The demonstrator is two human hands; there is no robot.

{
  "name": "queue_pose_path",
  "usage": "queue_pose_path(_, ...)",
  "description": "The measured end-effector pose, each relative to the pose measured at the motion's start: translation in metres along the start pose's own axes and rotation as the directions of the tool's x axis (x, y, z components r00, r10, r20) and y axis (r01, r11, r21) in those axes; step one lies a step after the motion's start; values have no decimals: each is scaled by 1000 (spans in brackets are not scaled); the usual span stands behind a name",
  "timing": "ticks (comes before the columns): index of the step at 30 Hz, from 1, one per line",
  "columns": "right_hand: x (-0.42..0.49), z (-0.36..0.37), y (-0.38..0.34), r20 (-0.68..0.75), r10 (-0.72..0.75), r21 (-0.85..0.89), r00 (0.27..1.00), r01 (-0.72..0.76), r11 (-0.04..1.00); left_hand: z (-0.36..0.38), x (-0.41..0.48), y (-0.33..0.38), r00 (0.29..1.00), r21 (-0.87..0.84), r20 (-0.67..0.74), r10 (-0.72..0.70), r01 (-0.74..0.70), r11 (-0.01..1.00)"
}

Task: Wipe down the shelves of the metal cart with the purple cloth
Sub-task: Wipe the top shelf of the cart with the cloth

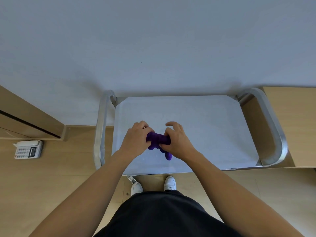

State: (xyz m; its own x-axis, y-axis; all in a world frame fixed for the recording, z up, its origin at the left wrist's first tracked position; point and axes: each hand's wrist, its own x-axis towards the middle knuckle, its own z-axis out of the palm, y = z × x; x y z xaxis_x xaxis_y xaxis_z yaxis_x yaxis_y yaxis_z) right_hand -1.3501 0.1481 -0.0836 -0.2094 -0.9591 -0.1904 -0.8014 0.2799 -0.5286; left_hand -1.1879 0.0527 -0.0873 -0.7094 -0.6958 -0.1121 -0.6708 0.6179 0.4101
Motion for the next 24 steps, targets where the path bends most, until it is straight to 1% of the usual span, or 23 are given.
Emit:
queue_pose_path(2,-1,2,-6,70,32,131,997,-41,991,-1,0,-1,999,-34,44,-19,20,999)
queue_pose_path(3,-2,3,-8,86,49,169,995,-63,984,-2,-1,-2,999,-40,45,-29,31,999)
queue_pose_path(6,-1,10,-12,67,67,186,996,-78,979,1,-6,-9,999,-4,15,-52,53,999)
queue_pose_path(9,10,18,-20,18,103,188,995,-104,977,4,-7,-19,997,51,21,-77,76,996)
queue_pose_path(10,15,21,-23,-17,121,166,992,-117,979,6,-6,-23,996,71,21,-83,82,994)
queue_pose_path(12,22,30,-29,-154,140,28,978,-137,990,12,-9,-31,993,92,-13,-115,116,989)
queue_pose_path(14,25,44,-32,-308,89,-156,947,-143,977,21,-15,-40,985,115,-33,-167,170,979)
queue_pose_path(15,23,53,-33,-337,59,-223,940,-141,965,28,-20,-44,982,136,-16,-191,191,972)
queue_pose_path(16,20,63,-33,-308,40,-276,951,-129,953,36,-26,-48,978,163,14,-208,203,966)
queue_pose_path(17,16,75,-32,-227,37,-314,973,-109,943,45,-32,-52,974,191,56,-222,208,959)
queue_pose_path(18,13,89,-30,-114,50,-338,992,-86,937,54,-39,-56,968,221,101,-231,204,954)
queue_pose_path(19,8,103,-27,-9,66,-351,998,-65,934,62,-46,-60,961,257,142,-235,194,947)
queue_pose_path(20,4,114,-25,50,73,-342,996,-52,938,69,-53,-63,955,294,173,-239,182,938)
queue_pose_path(21,1,124,-23,53,71,-311,996,-51,949,75,-60,-67,950,326,191,-248,177,929)
queue_pose_path(24,6,140,-23,-65,25,-234,998,-39,971,86,-75,-77,937,343,200,-285,205,917)
